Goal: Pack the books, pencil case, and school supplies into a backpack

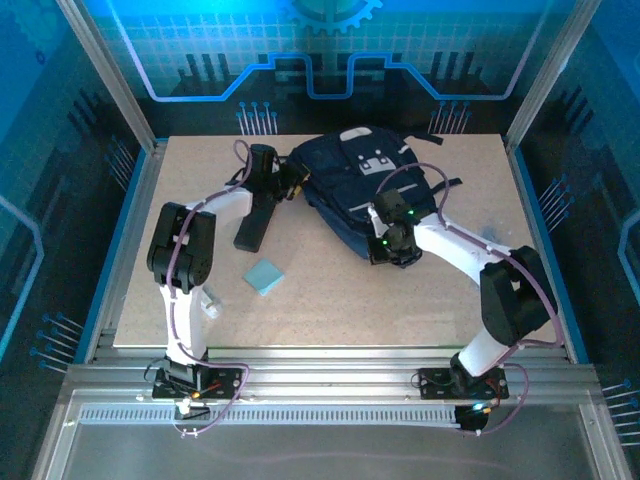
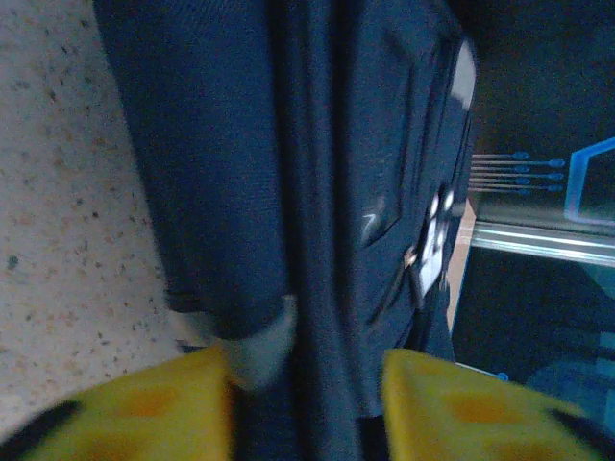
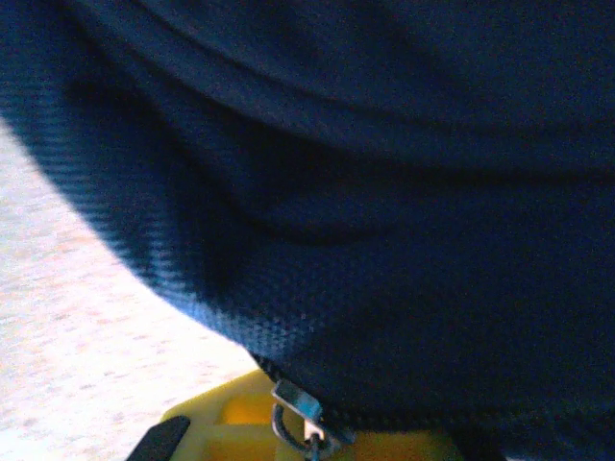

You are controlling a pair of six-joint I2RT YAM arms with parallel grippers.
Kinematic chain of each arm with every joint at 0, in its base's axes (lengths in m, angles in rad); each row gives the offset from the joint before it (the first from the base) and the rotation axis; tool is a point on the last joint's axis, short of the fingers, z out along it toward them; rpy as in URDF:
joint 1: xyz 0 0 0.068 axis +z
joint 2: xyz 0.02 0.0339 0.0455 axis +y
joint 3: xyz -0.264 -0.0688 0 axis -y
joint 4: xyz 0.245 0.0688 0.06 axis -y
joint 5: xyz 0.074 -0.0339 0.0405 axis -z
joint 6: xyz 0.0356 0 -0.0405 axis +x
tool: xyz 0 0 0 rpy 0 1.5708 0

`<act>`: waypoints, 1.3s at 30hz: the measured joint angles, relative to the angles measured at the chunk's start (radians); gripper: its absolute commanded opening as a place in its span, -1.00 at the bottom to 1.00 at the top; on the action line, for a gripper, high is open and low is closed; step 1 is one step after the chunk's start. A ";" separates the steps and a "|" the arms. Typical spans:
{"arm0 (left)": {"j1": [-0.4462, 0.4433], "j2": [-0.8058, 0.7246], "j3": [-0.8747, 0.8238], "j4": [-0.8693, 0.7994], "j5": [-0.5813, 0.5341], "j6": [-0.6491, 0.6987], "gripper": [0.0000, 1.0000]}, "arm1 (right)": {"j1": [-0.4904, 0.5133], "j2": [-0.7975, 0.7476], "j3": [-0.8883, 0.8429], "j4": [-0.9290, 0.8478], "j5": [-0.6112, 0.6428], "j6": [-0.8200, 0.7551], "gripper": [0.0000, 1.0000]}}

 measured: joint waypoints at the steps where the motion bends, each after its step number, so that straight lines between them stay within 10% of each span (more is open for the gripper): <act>1: 0.002 -0.007 -0.011 0.006 -0.005 0.000 0.72 | 0.010 0.011 0.008 0.009 -0.040 0.017 -1.00; 15: -0.041 -0.525 -0.641 0.134 -0.101 -0.167 0.91 | 0.105 0.303 0.384 0.190 -0.394 0.217 -1.00; 25: -0.101 -0.398 -0.720 0.406 -0.219 -0.350 0.75 | 0.122 0.303 0.312 0.291 -0.475 0.311 -1.00; 29: -0.154 -0.261 -0.717 0.605 -0.265 -0.446 0.39 | 0.122 0.292 0.232 0.353 -0.480 0.357 -1.00; 35: -0.206 -0.109 -0.703 0.860 -0.316 -0.544 -0.89 | 0.104 0.290 0.180 0.395 -0.463 0.384 -1.00; 39: -0.213 -0.129 -0.705 0.866 -0.324 -0.523 -1.00 | 0.090 0.259 0.158 0.392 -0.466 0.365 -1.00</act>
